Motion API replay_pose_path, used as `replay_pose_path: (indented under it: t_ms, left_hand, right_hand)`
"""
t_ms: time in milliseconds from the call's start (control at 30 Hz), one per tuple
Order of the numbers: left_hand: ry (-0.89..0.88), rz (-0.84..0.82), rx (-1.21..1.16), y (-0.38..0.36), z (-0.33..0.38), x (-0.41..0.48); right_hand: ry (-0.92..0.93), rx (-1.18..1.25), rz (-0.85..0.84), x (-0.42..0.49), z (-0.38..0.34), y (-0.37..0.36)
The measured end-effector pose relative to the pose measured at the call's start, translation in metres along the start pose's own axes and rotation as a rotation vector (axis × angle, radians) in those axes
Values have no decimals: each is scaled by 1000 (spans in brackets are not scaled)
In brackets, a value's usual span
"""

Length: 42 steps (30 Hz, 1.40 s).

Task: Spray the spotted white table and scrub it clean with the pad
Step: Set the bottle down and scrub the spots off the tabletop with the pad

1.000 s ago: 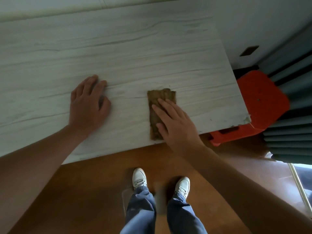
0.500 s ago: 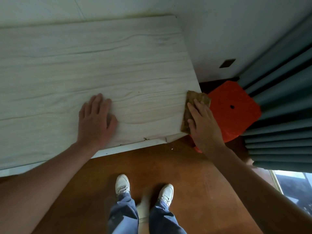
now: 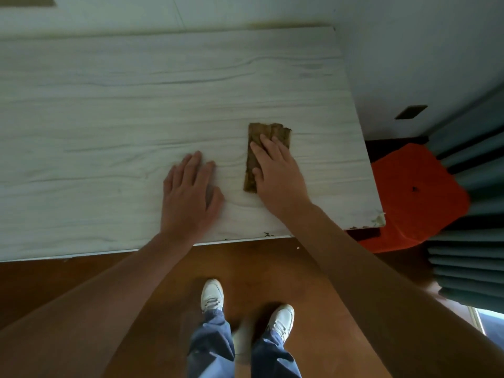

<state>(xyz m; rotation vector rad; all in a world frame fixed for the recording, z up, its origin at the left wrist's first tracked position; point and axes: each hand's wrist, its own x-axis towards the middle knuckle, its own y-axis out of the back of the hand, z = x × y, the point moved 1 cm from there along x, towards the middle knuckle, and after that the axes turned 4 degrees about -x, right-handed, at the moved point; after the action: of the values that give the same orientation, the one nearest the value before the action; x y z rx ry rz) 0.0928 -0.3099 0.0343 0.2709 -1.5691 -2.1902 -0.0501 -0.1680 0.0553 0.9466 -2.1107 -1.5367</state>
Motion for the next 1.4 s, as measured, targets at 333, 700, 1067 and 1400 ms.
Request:
replay_pose_path:
  t_ms: [333, 700, 1067, 1400]
  left_hand:
    - [-115, -130, 29, 26, -40, -8]
    - [-151, -113, -38, 29, -61, -4]
    - [-167, -114, -63, 26, -67, -1]
    - [197, -216, -86, 75, -78, -86]
  right_hand:
    - [99, -76, -116, -48, -13, -1]
    - [-439, 108, 60, -61, -60, -21]
    - [-101, 14, -86, -15, -34, -1]
    - [255, 18, -215, -69, -56, -18]
